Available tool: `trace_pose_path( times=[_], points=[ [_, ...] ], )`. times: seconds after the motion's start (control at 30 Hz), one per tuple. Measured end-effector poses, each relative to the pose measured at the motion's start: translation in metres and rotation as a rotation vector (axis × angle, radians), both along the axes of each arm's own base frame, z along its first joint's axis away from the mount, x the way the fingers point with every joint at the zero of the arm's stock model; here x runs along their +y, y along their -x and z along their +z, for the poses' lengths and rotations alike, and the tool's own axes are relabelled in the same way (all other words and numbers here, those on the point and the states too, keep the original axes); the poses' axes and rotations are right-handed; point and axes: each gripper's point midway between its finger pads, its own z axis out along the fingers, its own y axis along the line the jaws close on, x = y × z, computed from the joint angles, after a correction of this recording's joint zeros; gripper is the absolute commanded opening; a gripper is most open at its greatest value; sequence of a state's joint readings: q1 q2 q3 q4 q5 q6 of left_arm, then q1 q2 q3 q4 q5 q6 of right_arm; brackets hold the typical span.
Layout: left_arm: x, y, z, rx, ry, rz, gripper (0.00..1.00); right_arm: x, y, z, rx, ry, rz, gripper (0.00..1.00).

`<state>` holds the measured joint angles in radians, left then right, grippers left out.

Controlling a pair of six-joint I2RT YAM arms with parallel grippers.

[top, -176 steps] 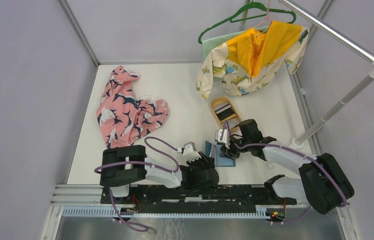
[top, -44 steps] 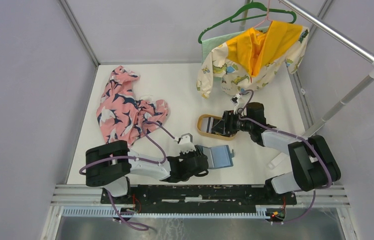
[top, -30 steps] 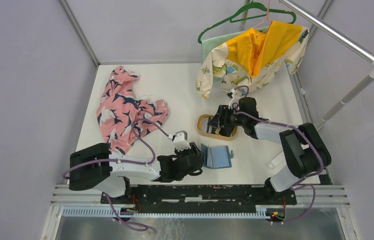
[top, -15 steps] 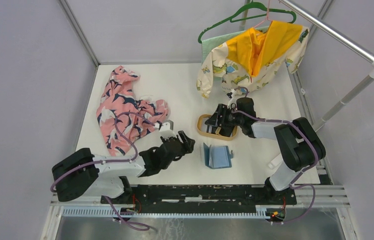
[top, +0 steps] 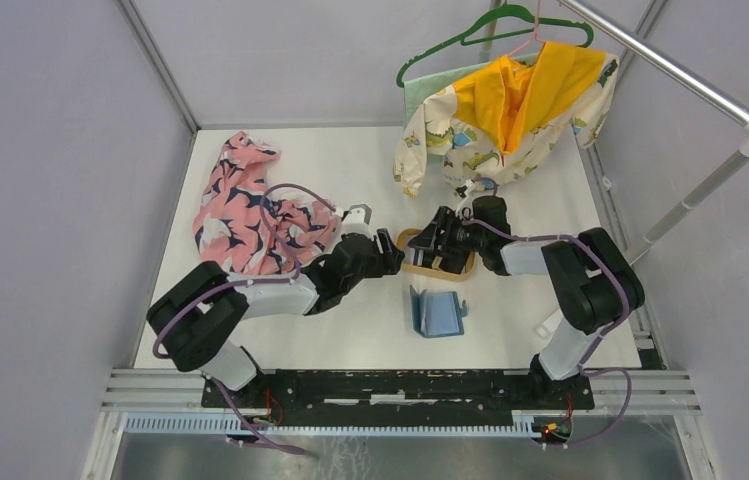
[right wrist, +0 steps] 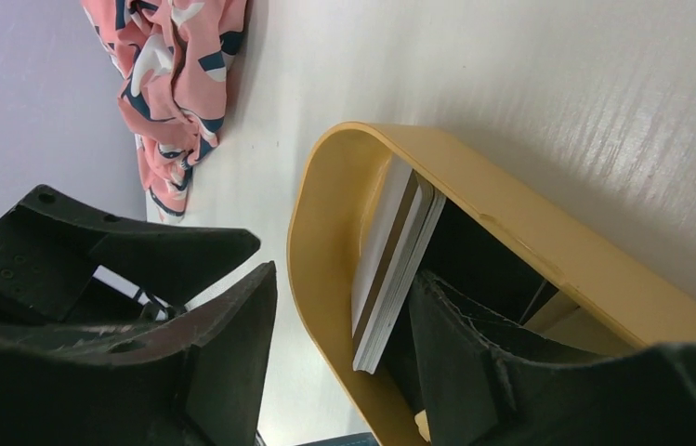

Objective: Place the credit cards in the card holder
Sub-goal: Pick up the credit card from the storage box.

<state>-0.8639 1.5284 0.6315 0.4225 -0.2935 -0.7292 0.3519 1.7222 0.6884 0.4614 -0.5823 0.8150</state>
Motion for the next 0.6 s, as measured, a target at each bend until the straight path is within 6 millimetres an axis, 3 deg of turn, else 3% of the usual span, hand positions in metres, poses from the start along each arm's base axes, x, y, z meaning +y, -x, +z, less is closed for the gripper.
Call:
trace_pose_path(
  times=[0.3, 0.6],
  points=[
    [-0.006, -0.009, -0.028, 0.063, -0.033, -0.056, 0.46, 0.010, 0.000, -0.004, 0.031, -0.034, 0.026, 0.58],
    [-0.018, -0.004, -0.022, 0.058, 0.007, -0.124, 0.42, 0.020, -0.004, -0.005, 0.030, -0.033, 0.044, 0.58]
  ],
)
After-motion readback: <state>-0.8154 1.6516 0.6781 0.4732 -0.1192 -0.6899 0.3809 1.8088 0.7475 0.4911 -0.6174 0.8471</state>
